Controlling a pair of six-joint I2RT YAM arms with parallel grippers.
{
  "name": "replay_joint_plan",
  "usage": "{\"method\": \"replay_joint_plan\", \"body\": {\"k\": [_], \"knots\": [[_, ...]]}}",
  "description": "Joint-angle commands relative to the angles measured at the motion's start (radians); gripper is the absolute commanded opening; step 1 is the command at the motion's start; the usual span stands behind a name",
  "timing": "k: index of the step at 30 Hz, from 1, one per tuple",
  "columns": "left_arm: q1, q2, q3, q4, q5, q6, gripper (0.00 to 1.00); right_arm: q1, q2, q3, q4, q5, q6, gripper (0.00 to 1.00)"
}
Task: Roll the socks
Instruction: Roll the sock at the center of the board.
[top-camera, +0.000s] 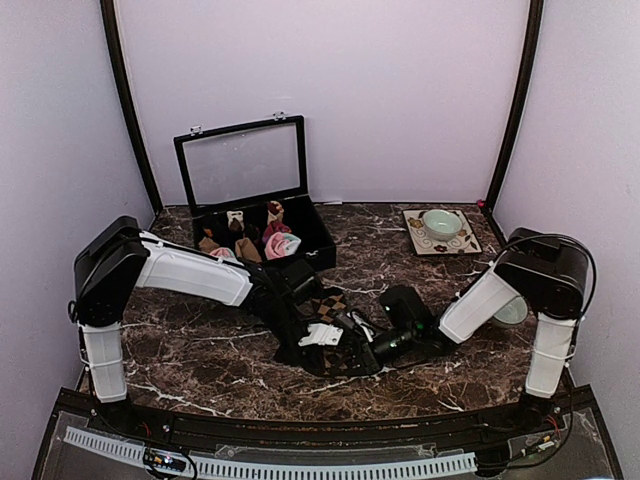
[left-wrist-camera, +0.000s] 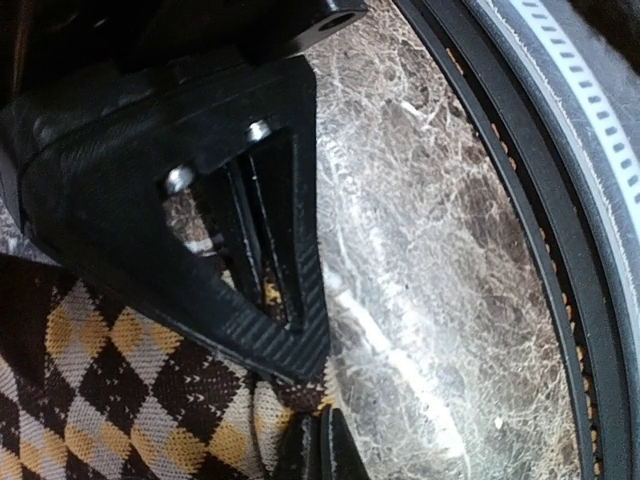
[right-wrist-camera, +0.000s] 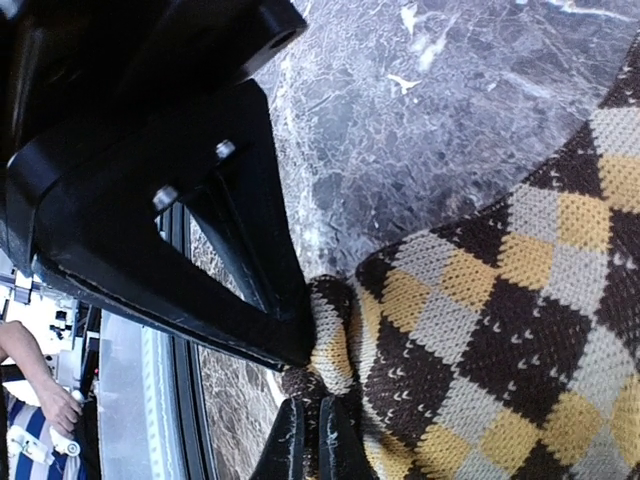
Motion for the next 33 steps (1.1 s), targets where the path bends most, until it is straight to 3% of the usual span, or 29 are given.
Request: {"method": "replay_joint_plan", "body": {"k": [1, 6, 16, 17, 18, 19, 21, 25, 29, 31, 33], "knots": [[-0.001, 0.070, 0.047, -0.103, 0.047, -0.028, 0.00, -0.007, -0.006, -0.117, -0.177, 0.194, -0.051, 0.13], [0.033, 0.146, 0.081, -0.202, 0.102, -0.051, 0.00, -0.008, -0.091, -0.176, -0.096, 0.218, -0.063, 0.33], [0.087, 0.259, 0.185, -0.364, 0.157, -0.126, 0.00, 0.041, -0.304, -0.359, 0.122, 0.312, -0.022, 0.45], [0.092, 0.274, 0.203, -0.379, 0.160, -0.137, 0.00, 0.043, -0.316, -0.379, 0.143, 0.314, -0.014, 0.50], [0.099, 0.288, 0.219, -0.390, 0.162, -0.149, 0.00, 0.043, -0.377, -0.397, 0.180, 0.312, -0.010, 0.77], [0.107, 0.300, 0.235, -0.402, 0.169, -0.157, 0.00, 0.042, -0.406, -0.404, 0.189, 0.320, -0.012, 0.97], [0.124, 0.334, 0.270, -0.431, 0.179, -0.173, 0.00, 0.032, -0.459, -0.397, 0.145, 0.355, -0.019, 0.99], [0.137, 0.396, 0.344, -0.510, 0.221, -0.173, 0.00, -0.023, -0.604, -0.390, 0.018, 0.614, 0.052, 1.00], [0.138, 0.413, 0.354, -0.508, 0.198, -0.184, 0.00, -0.041, -0.770, -0.527, 0.200, 0.748, 0.133, 0.99], [0.141, 0.425, 0.364, -0.512, 0.195, -0.195, 0.00, -0.035, -0.827, -0.538, 0.206, 0.712, -0.001, 0.99], [0.145, 0.441, 0.378, -0.517, 0.195, -0.212, 0.00, 0.010, -0.856, -0.491, 0.074, 0.733, -0.148, 0.98]]}}
